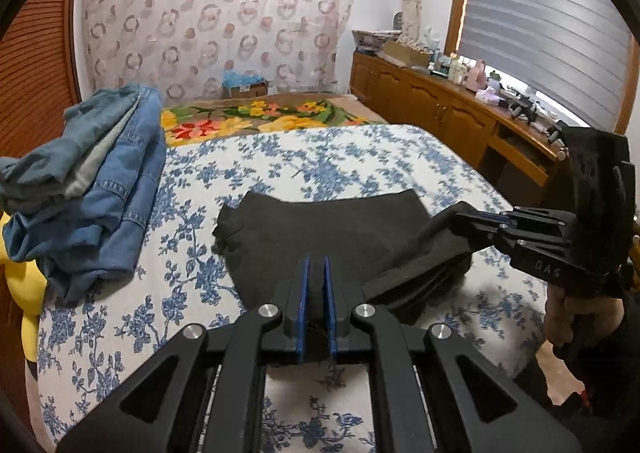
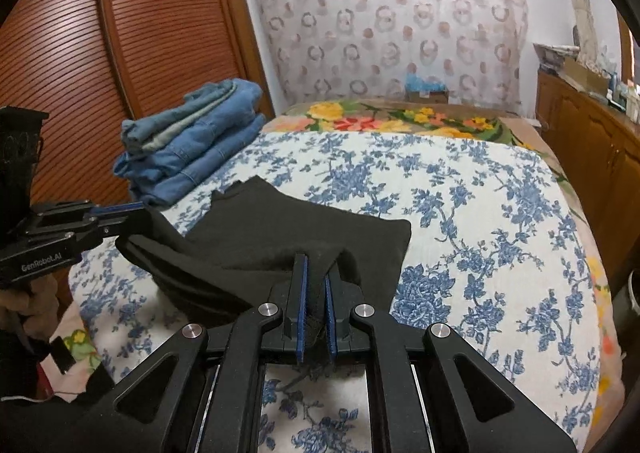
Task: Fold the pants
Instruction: 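Grasp the folded black bundle's end with both grippers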
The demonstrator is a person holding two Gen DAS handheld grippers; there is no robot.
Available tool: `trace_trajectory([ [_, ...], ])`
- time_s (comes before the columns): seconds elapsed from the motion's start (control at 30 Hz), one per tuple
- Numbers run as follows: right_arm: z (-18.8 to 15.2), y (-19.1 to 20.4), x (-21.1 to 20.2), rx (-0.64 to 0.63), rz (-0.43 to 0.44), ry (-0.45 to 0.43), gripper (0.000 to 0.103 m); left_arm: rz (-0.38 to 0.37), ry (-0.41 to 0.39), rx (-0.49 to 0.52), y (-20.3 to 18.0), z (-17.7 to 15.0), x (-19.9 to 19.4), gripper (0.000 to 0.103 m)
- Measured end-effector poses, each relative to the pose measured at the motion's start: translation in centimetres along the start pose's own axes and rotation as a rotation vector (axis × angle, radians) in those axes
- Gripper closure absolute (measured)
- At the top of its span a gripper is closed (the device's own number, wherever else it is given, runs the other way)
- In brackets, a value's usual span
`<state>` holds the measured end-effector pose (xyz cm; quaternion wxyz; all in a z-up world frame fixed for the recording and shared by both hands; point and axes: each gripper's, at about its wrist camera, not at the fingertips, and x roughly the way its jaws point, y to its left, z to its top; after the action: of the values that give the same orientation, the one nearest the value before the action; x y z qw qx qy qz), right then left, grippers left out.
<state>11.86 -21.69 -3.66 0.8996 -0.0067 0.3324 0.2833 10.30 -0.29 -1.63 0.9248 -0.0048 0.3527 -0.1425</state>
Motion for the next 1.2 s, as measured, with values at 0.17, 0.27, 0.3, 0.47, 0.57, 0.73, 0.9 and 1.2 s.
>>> trace_trajectory([
  [0.17, 0.2, -0.4, 1.0, 0.009, -0.01, 0.008, 0.095, 0.03, 0.003, 0.001, 0.7, -0.3, 0.3, 0.081],
  [0.27, 0.4, -0.3, 0.9, 0.006, -0.029, -0.002, 0.087, 0.026, -0.004, 0.008, 1.0, -0.4, 0.0, 0.07],
  [0.3, 0.5, -0.4, 0.6, 0.001, -0.043, -0.013, 0.084, 0.026, -0.006, 0.007, 1.1, -0.4, -0.1, 0.066],
  [0.47, 1.0, -0.7, -0.5, -0.002, -0.069, -0.054, 0.06, 0.031, -0.003, 0.003, 1.5, -0.6, -0.1, 0.064],
  [0.57, 1.0, -0.7, -1.0, -0.027, -0.07, -0.059, 0.048, 0.021, 0.005, 0.005, 1.5, -0.9, 0.2, 0.064],
  [0.73, 0.3, -1.1, -0.3, -0.062, -0.082, -0.024, 0.044, 0.005, 0.029, -0.003, 1.9, -1.0, 1.7, 0.064],
  [0.9, 0.0, -1.6, 0.9, -0.08, -0.092, 0.011, 0.044, -0.015, 0.048, -0.026, 2.8, -0.5, 3.1, 0.064],
  [1.2, 0.6, -2.3, 3.2, -0.136, -0.051, 0.076, 0.044, -0.003, 0.092, -0.011, 4.0, -0.2, 5.9, 0.064],
])
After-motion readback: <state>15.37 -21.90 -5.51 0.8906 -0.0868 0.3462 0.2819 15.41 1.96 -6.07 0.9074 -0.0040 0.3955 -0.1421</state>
